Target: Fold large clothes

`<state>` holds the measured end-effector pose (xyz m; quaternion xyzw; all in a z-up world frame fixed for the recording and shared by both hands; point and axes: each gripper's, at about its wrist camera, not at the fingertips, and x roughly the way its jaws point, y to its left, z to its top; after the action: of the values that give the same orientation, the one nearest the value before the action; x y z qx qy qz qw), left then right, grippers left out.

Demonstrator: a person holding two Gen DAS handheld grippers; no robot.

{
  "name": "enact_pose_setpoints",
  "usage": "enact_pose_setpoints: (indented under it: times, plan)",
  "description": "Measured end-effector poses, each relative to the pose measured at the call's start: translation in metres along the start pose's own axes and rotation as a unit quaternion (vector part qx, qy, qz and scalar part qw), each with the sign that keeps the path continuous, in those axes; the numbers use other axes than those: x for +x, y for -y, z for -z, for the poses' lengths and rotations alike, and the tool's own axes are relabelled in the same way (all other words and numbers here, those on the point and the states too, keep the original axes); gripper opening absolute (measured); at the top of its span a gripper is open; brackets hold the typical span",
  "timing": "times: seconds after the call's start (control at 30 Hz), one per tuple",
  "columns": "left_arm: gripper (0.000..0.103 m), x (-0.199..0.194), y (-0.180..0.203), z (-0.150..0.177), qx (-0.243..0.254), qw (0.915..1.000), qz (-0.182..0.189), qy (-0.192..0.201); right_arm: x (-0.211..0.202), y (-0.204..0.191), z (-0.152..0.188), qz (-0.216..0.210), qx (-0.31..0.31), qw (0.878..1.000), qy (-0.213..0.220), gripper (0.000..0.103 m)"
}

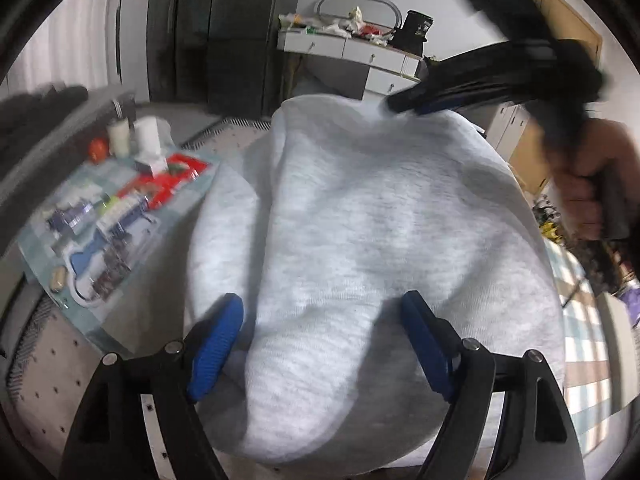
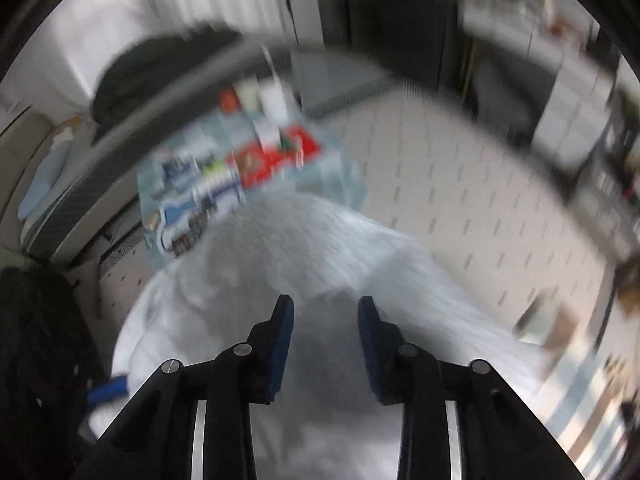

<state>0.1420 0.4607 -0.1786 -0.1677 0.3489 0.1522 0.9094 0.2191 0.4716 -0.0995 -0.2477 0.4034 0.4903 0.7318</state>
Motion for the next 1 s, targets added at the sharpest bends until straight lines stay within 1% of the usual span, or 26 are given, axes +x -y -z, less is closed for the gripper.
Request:
enact_pose_setpoints:
  times: [0.03, 0.07, 0.1, 0.13, 0.17, 0.2, 0.23, 0.27, 0.33, 0.4, 0.47, 0.53, 0.57, 0.6, 0.63, 0.7, 0.73, 0.77, 0.8, 0.83, 0.87, 0.9, 0.93, 0.97, 1.0]
  plan:
    - [0.079, 0.0, 0.0, 0.0, 0.0, 1.0, -0.005, 0.003, -0.022, -0.003, 0.003, 0.013, -0.021, 0.999, 0.028, 0.036]
    - [0.079, 0.002, 0.0, 0.0, 0.002, 1.0, -0.008, 0.005, -0.034, -0.008, 0.01, 0.033, -0.035, 0.998, 0.044, 0.038]
    - [0.079, 0.002, 0.0, 0.0, 0.004, 0.9999, -0.009, 0.006, -0.039, -0.012, 0.018, 0.068, -0.053, 0.995, 0.043, 0.041]
    - [0.079, 0.005, -0.002, -0.001, 0.002, 1.0, -0.008, 0.005, -0.032, -0.014, 0.028, 0.09, -0.069, 0.993, 0.017, 0.042]
    - [0.079, 0.008, -0.003, -0.002, 0.0, 1.0, -0.002, 0.0, -0.013, -0.019, 0.034, 0.089, -0.085, 0.992, -0.025, 0.042]
    - [0.079, 0.004, 0.0, -0.001, 0.001, 1.0, 0.004, -0.001, 0.007, -0.023, 0.05, 0.1, -0.113, 0.987, -0.057, 0.041]
    - [0.08, -0.006, 0.009, 0.0, 0.003, 1.0, -0.004, 0.004, 0.013, -0.025, 0.06, 0.122, -0.128, 0.984, -0.033, 0.041]
    - [0.08, -0.008, 0.013, 0.0, 0.01, 0.9997, -0.02, 0.007, 0.014, -0.023, 0.063, 0.126, -0.113, 0.985, -0.016, 0.042]
    - [0.08, -0.013, 0.02, 0.0, 0.022, 0.9991, -0.035, 0.006, 0.005, -0.014, 0.058, 0.101, -0.054, 0.993, 0.008, 0.042]
    - [0.08, -0.016, 0.021, 0.0, 0.027, 0.9988, -0.04, 0.002, -0.016, -0.009, 0.06, 0.09, -0.024, 0.995, 0.034, 0.042]
    - [0.08, -0.014, 0.017, 0.001, 0.024, 0.9989, -0.04, -0.002, -0.044, -0.016, 0.073, 0.048, -0.025, 0.997, 0.064, 0.041]
    - [0.08, -0.011, 0.013, 0.001, 0.017, 0.9992, -0.035, -0.007, -0.074, -0.028, 0.099, -0.011, -0.038, 0.996, 0.083, 0.041]
    - [0.08, -0.01, 0.012, 0.0, 0.018, 0.9991, -0.036, -0.009, -0.079, -0.036, 0.111, -0.028, -0.05, 0.995, 0.081, 0.039]
    - [0.08, -0.008, 0.014, 0.0, 0.023, 0.9988, -0.041, -0.012, -0.075, -0.046, 0.127, -0.036, -0.067, 0.995, 0.071, 0.045]
    - [0.08, -0.002, 0.017, 0.002, 0.035, 0.9977, -0.054, -0.023, -0.061, -0.057, 0.141, -0.02, -0.086, 0.994, 0.069, 0.047]
    - [0.079, 0.002, 0.024, 0.001, 0.07, 0.9939, -0.079, -0.031, -0.041, -0.073, 0.157, 0.03, -0.1, 0.988, 0.111, 0.051]
    - [0.077, -0.002, 0.025, -0.003, 0.079, 0.9929, -0.081, -0.037, -0.038, -0.075, 0.157, 0.029, -0.086, 0.987, 0.129, 0.051]
    - [0.073, -0.007, 0.025, -0.009, 0.079, 0.9929, -0.073, -0.051, -0.041, -0.072, 0.156, 0.021, -0.06, 0.989, 0.137, 0.053]
    - [0.071, -0.018, 0.024, -0.019, 0.072, 0.9943, -0.056, -0.055, -0.044, -0.067, 0.153, 0.004, -0.035, 0.99, 0.137, 0.056]
    - [0.071, -0.03, 0.024, -0.029, 0.065, 0.996, -0.044, -0.043, -0.047, -0.062, 0.152, -0.013, -0.018, 0.99, 0.138, 0.056]
    - [0.071, -0.047, 0.028, -0.045, 0.065, 0.9973, -0.032, -0.016, -0.049, -0.059, 0.153, -0.024, -0.011, 0.99, 0.141, 0.056]
    - [0.071, -0.053, 0.032, -0.056, 0.072, 0.9972, -0.019, -0.003, -0.051, -0.054, 0.154, -0.035, -0.006, 0.988, 0.148, 0.056]
    - [0.071, -0.055, 0.038, -0.072, 0.09, 0.996, 0.005, 0.001, -0.052, -0.048, 0.157, -0.043, -0.001, 0.987, 0.156, 0.056]
    - [0.071, -0.048, 0.044, -0.087, 0.102, 0.9941, 0.034, -0.013, -0.057, -0.043, 0.16, -0.056, 0.007, 0.984, 0.171, 0.056]
    - [0.071, -0.036, 0.048, -0.098, 0.105, 0.9924, 0.056, -0.03, -0.064, -0.035, 0.164, -0.069, 0.023, 0.979, 0.19, 0.055]
